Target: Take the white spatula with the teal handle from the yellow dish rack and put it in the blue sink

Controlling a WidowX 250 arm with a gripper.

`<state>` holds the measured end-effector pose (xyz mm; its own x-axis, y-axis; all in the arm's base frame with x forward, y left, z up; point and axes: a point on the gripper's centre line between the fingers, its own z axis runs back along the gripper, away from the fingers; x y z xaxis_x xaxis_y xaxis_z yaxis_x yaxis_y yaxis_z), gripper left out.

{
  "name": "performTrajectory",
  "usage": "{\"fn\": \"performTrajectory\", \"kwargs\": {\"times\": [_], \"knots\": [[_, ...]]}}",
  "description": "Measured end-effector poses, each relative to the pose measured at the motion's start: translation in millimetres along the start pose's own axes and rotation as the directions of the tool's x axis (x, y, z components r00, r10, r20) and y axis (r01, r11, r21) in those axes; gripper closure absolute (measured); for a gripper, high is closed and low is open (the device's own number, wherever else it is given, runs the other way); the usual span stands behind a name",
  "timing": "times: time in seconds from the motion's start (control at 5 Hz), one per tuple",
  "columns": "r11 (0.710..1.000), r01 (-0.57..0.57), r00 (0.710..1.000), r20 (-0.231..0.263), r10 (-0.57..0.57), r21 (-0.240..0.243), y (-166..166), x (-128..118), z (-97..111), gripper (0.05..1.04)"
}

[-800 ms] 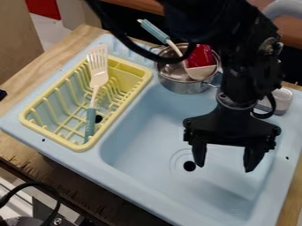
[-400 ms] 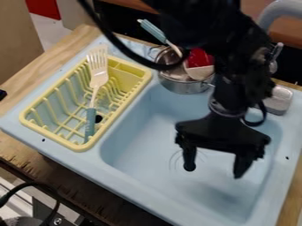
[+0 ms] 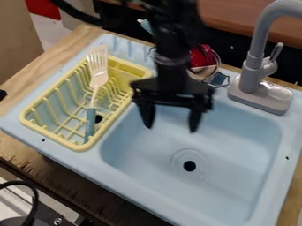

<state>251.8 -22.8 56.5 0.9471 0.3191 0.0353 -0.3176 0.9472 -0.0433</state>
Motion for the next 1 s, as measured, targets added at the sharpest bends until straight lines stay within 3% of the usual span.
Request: {"fn": "performTrajectory", "kwargs": {"times": [0.2,0.6,0.8,1.0], "knots": [[0.999,0.013,1.000,0.003,-0.013,0.040,34,10,8,0.085],[1.000,0.024,0.993,0.116,-0.024,0.000,94,33,22,0.085],[0.998,0.056,0.977,0.205,-0.057,0.013,119,34,9,0.085],[0.998,0.051,0.969,0.240,-0.056,0.026,135,39,6,0.085]]}}
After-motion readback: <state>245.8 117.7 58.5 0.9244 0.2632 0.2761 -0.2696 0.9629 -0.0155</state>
